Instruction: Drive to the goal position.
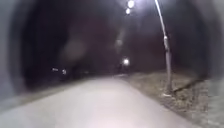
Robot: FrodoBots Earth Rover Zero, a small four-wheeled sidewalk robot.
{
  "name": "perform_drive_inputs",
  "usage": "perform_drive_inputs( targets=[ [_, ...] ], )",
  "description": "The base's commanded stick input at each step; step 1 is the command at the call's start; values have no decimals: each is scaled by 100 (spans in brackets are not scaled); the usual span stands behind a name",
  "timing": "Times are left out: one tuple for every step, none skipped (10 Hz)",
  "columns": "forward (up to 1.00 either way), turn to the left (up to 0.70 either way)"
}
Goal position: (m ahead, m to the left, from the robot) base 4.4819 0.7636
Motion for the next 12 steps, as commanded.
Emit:
perform_drive_inputs(
  targets=[
    [70, 0],
    [70, 0],
    [70, 0],
    [70, 0],
    [70, 0],
    [70, 0],
    [70, 0],
    [70, 0],
    [70, 0],
    [70, 0],
    [70, 0],
    [70, 0]
  ],
)
